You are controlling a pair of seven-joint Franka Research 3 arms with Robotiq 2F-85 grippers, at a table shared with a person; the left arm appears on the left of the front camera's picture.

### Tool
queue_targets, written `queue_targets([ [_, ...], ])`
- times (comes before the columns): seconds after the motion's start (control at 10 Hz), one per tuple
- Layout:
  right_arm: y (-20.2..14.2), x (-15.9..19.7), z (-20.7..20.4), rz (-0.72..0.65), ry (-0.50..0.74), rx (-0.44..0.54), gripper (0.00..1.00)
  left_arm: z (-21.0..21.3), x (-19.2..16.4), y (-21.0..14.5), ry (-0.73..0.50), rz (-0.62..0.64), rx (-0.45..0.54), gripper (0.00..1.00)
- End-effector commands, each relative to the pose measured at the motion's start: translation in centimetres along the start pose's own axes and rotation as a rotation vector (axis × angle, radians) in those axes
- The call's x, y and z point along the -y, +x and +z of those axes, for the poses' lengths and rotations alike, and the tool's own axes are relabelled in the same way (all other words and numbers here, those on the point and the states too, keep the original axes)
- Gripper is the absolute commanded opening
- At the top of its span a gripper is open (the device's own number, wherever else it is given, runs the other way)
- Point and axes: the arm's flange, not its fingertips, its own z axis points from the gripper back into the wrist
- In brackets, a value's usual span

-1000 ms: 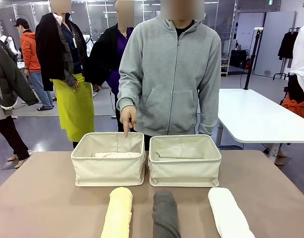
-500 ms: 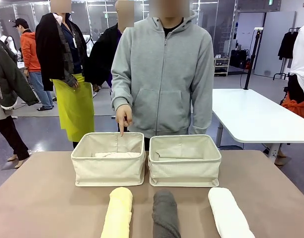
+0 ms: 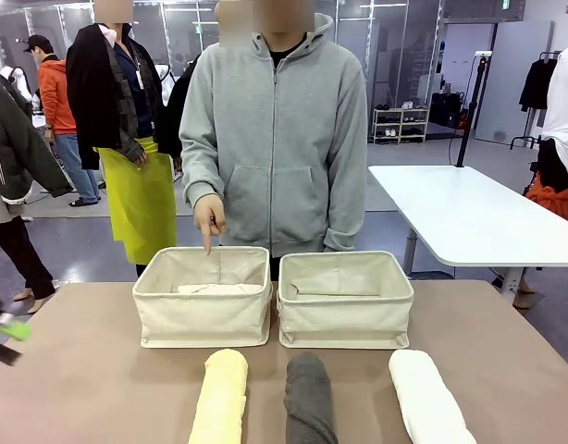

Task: Divide the towels into two baskets.
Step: Pick up one hotel-folded towel from the bottom of the table and place it in the Fabric basket indicated by the person.

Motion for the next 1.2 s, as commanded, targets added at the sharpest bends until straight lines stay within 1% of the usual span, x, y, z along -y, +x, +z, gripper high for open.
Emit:
queue_targets([
  [0.0, 0.0, -0.3, 0.1, 0.01, 0.014, 0.01, 1.0, -5.0, 3.7, 0.6, 0.174, 0.057, 0.014, 0.85],
  [0.1, 0.0, -0.3, 0.1, 0.01, 0.014, 0.01, 1.0, -7.7, 5.2, 0.6, 0.196, 0.088, 0.006, 0.85],
  [0.2, 0.0, -0.3, 0.1, 0.01, 0.014, 0.01, 1.0, -10.2, 6.4, 0.5, 0.19, 0.104, 0.015, 0.85],
  [0.4, 0.0, -0.3, 0.1, 0.01, 0.014, 0.01, 1.0, -14.9, 9.0, 0.7, 0.199, 0.092, -0.031, 0.85],
  [0.5, 0.0, -0.3, 0.1, 0.01, 0.014, 0.01, 1.0, -16.6, 10.2, 0.9, 0.199, 0.097, -0.026, 0.85],
  [0.7, 0.0, -0.3, 0.1, 0.01, 0.014, 0.01, 1.0, -20.4, 10.5, 1.0, 0.244, 0.117, -0.018, 0.85],
  [0.8, 0.0, -0.3, 0.1, 0.01, 0.014, 0.01, 1.0, -22.4, 10.2, 0.9, 0.31, 0.13, -0.017, 0.85],
  [0.9, 0.0, -0.3, 0.1, 0.01, 0.014, 0.01, 1.0, -24.3, 10.0, 0.6, 0.332, 0.152, -0.044, 0.85],
  [1.1, 0.0, -0.3, 0.1, 0.01, 0.014, 0.01, 1.0, -26.5, 10.1, 0.0, 0.391, 0.165, -0.056, 0.85],
])
